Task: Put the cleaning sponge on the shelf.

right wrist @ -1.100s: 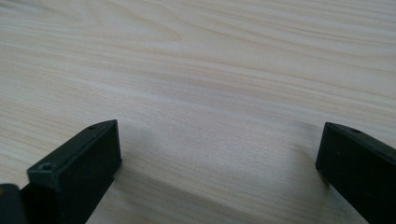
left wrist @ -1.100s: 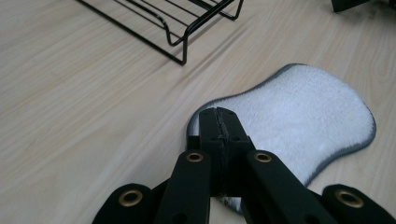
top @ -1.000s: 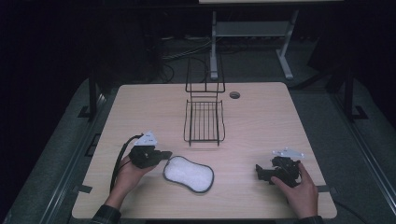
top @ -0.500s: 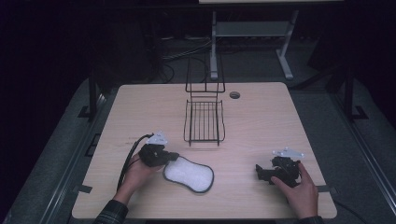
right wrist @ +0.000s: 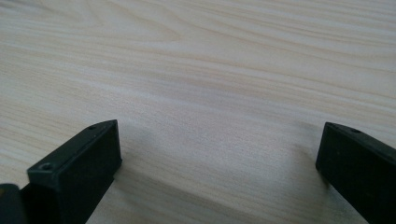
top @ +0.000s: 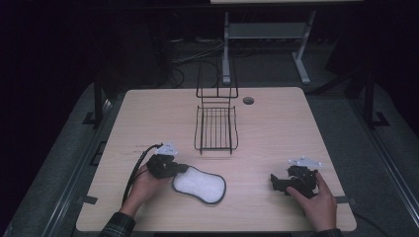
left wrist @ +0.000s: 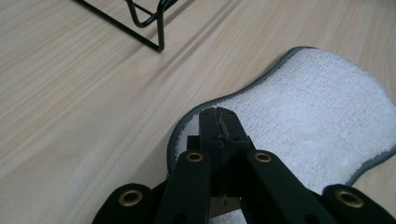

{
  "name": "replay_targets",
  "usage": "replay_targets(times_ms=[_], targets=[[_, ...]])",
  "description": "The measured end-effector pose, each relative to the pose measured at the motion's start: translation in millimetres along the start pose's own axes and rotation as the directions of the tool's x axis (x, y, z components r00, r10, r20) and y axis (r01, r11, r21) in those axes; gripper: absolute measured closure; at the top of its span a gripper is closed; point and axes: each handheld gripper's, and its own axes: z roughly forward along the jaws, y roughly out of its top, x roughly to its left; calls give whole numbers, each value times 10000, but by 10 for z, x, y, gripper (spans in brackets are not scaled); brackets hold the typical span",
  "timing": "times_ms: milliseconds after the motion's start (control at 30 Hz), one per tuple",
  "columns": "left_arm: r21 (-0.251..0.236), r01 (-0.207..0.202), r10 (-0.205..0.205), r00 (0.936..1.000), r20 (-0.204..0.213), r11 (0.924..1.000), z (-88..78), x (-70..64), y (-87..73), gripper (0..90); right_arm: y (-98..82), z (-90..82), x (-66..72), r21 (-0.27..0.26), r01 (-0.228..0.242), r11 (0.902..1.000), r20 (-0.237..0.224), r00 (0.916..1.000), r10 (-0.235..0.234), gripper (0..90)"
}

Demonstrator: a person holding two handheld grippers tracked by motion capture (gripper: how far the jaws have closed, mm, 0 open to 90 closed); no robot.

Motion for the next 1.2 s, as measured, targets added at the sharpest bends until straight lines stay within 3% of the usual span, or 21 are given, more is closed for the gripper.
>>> replay_targets(times_ms=[567,967,1000,1100,1200], targets=[[56,342,-339,9985,-425,9994,-229,36,-216,895,0,0,0,1,-5,10000,1,10000,5,0],[-22,850,-849,9932,-802,9964,-466,40,-446,895,0,-1,0,2,-5,10000,0,10000,5,0],[-122,1035,-1042,9908,-863,9945,-505,36,-492,895,0,-1,0,2,-7,10000,0,10000,7,0],[-116,1094,-1100,9898,-900,9939,-565,43,-541,895,0,-1,0,3,-4,10000,1,10000,4,0],[-452,1097,-1135,9892,-923,9929,-613,30,-526,895,0,0,0,1,-3,10000,1,10000,3,0]])
